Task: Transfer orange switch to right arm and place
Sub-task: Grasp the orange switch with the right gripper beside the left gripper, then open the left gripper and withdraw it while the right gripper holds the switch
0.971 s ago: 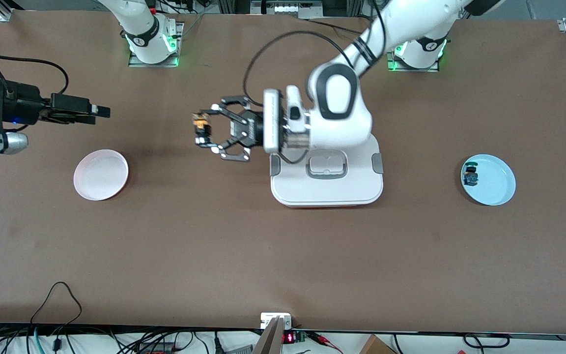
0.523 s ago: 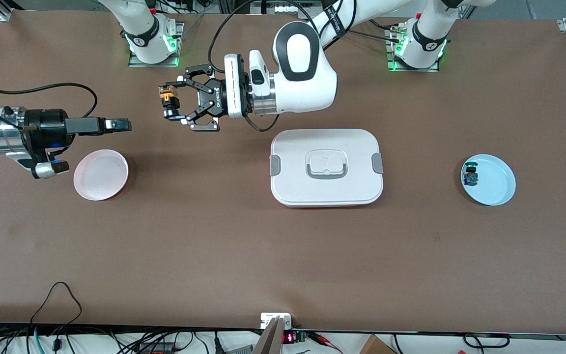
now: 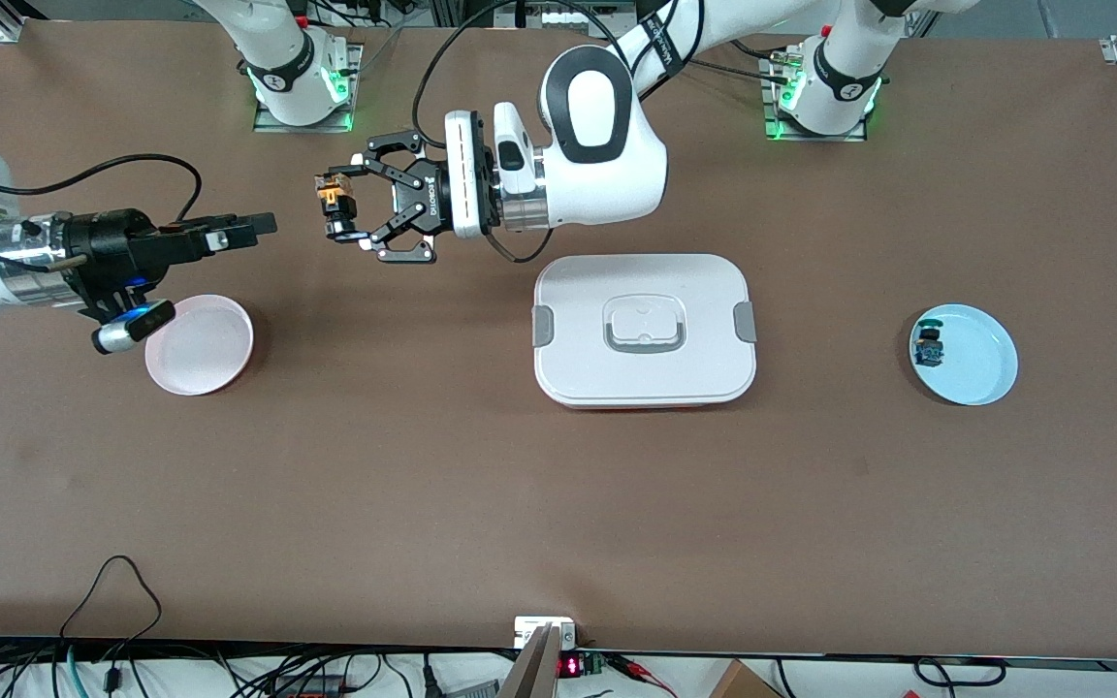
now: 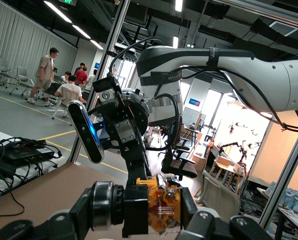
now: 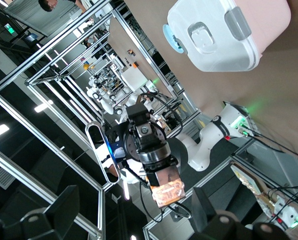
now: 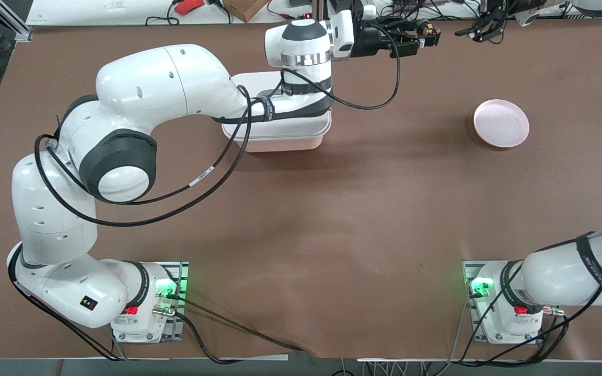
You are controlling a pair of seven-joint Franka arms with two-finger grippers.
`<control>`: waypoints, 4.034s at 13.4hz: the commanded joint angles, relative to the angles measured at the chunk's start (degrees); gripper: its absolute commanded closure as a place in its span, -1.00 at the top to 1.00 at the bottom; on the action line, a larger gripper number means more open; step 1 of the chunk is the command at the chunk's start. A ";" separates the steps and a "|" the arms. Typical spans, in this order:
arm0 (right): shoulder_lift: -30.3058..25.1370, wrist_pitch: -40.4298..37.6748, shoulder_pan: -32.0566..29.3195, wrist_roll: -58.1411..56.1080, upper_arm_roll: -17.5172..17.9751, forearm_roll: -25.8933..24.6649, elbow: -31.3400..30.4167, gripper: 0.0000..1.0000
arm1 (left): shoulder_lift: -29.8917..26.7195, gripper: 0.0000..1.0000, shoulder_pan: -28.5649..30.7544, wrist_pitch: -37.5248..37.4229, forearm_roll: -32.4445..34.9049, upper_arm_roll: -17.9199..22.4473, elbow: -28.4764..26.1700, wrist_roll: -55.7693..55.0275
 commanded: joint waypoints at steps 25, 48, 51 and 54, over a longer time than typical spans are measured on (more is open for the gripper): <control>-2.04 1.91 6.56 -7.60 0.36 7.72 -8.85 0.88 | 0.73 -0.90 -0.96 0.44 -1.52 1.00 2.41 0.82; -2.48 1.30 6.29 -9.89 0.36 7.72 -9.11 -0.79 | 0.55 1.00 -0.26 0.35 -1.25 1.00 2.33 0.82; -2.48 1.65 6.38 -9.97 0.36 7.72 -9.11 -0.79 | 0.29 1.00 0.62 0.26 -1.34 1.00 2.24 0.82; -2.57 2.09 6.38 -10.06 0.36 7.29 -9.03 -0.83 | -2.25 1.00 5.27 -0.26 -1.34 0.92 -0.12 0.73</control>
